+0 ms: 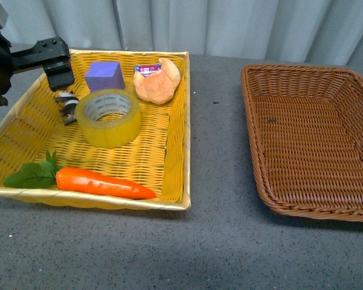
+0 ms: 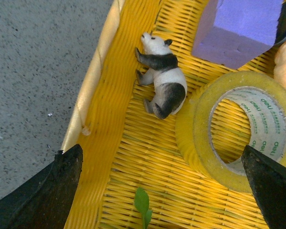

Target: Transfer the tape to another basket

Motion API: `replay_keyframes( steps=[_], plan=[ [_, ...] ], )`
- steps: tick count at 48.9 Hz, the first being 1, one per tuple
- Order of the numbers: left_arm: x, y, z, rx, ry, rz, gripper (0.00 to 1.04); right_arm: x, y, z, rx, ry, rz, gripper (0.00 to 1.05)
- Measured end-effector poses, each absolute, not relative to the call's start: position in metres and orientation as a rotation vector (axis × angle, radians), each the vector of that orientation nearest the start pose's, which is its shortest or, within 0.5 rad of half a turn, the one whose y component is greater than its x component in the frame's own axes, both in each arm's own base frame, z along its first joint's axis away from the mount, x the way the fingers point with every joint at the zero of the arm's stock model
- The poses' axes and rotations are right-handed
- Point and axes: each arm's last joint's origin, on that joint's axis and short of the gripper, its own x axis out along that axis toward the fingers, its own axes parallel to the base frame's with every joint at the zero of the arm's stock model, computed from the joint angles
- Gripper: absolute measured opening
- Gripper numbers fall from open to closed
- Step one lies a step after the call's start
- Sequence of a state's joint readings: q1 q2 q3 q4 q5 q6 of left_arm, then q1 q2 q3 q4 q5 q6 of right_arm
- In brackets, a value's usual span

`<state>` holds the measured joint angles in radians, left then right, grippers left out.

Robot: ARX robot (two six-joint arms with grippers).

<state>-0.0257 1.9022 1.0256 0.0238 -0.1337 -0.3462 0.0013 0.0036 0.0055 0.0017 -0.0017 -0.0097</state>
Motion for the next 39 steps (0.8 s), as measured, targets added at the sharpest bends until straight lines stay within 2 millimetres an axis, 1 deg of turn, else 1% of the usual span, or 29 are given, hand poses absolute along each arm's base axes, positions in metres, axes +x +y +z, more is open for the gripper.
replay_keyframes(
  steps=[7, 12, 18, 25, 39],
  plan=[
    [0.385, -0.012, 0.124, -0.269, 0.852, 0.249, 0.98, 0.098, 0.000, 0.165, -0.010, -0.004, 0.003, 0.96],
    [0.391, -0.021, 0.119, -0.257, 0.883, 0.241, 0.98, 0.098, 0.000, 0.165, -0.010, -0.004, 0.003, 0.96],
    [0.394, -0.029, 0.110, -0.246, 0.920, 0.220, 0.98, 0.098, 0.000, 0.165, -0.010, -0.004, 0.003, 0.96],
    [0.393, -0.038, 0.103, -0.234, 0.967, 0.198, 0.98, 0.098, 0.000, 0.165, -0.010, -0.004, 0.003, 0.96],
    [0.402, -0.040, 0.091, -0.296, 1.022, 0.225, 0.98, 0.098, 0.000, 0.165, -0.010, -0.004, 0.003, 0.96]
  ],
)
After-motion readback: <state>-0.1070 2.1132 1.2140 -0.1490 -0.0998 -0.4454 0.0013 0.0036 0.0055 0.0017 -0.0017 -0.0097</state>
